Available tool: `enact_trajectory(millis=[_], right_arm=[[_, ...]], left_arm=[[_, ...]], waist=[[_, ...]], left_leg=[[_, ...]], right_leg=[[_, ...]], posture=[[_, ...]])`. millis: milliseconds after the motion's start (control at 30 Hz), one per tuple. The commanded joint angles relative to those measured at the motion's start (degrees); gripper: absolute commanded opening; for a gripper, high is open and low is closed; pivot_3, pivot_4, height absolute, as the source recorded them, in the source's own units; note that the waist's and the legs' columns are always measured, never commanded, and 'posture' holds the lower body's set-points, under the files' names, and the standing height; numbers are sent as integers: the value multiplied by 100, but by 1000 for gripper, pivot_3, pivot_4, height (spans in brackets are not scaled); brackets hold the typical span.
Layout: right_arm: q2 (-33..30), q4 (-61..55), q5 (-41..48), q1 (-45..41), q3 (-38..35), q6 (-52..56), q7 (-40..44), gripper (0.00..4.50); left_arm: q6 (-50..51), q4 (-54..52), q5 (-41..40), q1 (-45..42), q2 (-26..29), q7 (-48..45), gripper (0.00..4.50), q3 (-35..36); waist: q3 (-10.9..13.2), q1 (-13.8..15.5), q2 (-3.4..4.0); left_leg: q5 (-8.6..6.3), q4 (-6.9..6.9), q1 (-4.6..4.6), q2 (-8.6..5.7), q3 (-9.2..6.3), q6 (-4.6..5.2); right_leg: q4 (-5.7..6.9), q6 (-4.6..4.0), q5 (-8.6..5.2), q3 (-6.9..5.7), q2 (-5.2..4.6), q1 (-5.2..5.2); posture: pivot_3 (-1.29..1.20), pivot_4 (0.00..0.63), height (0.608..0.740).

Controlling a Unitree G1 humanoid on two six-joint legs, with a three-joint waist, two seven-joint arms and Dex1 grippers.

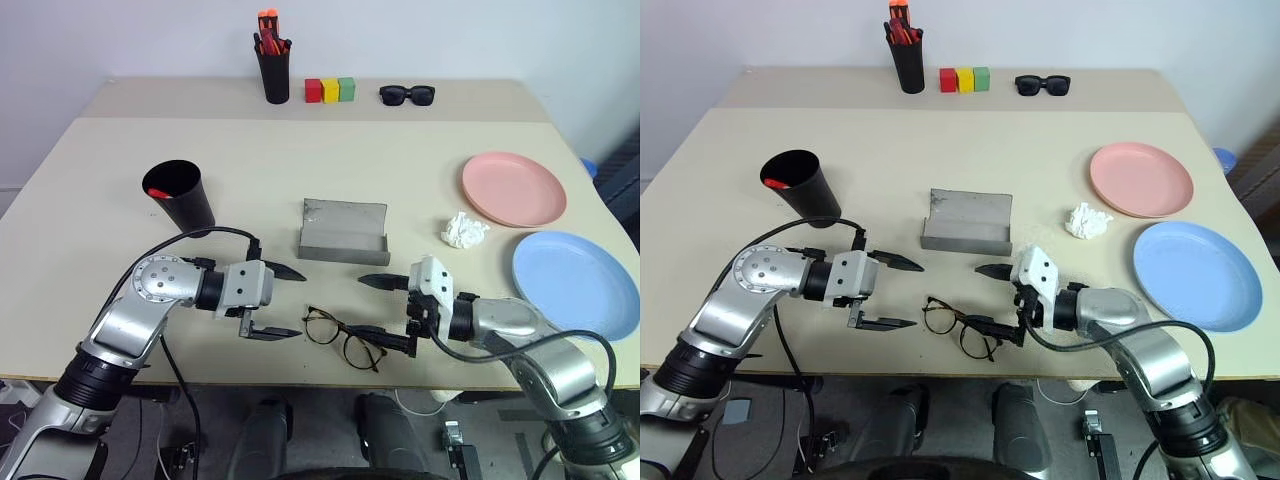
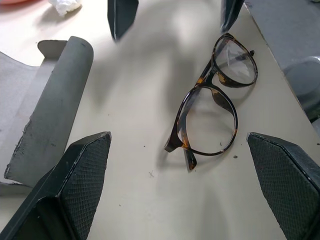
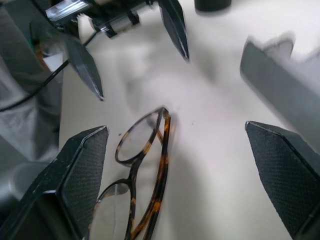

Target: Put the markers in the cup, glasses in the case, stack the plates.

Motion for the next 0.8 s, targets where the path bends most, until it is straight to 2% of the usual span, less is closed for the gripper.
enact_trajectory(millis=[33, 167, 200, 233, 467, 800], right_arm=[[-39, 294, -417, 71, -101, -815, 106, 4471], [32, 478, -615, 142, -154, -1036, -73, 4471], [33, 501, -571, 150, -149, -1064, -16, 3938], [52, 507, -499, 165, -157, -1081, 27, 3623], [245, 567, -620, 123, -71, -1604, 89, 23], [32, 373, -722, 110, 223, -1960, 610, 23]], left_arm=[[-97, -27, -11, -113, -1, -15, 4490, 25], [-109, 14, -13, -118, 25, -42, 4490, 41], [-103, 11, -20, -117, 35, -48, 4490, 50], [-96, 2, -24, -112, 46, -50, 4490, 57], [-87, 0, -30, -93, 115, -71, 4490, 98], [-137, 104, -34, -154, 185, -167, 4490, 104]], waist=[[0, -8, 0], [0, -9, 0], [0, -10, 0], [0, -9, 0], [0, -6, 0], [0, -6, 0]], left_leg=[[0, 0, 0, 0, 0, 0], [0, 0, 2, 0, 0, 0], [0, -1, 2, 0, 0, 0], [0, -1, 2, 0, 0, 0], [0, 0, 2, 0, 0, 0], [0, 0, 3, 0, 0, 0]], right_leg=[[1, -2, -1, 0, 0, 0], [1, -15, -7, 0, 0, 1], [1, -14, -7, 0, 0, 1], [1, -14, -7, 0, 0, 0], [1, -15, -7, 1, 0, 3], [2, -14, -7, 0, 0, 3]], posture=[[0, 150, 740], [0, 150, 740], [0, 150, 740], [0, 150, 740], [0, 150, 740], [0, 150, 740]])
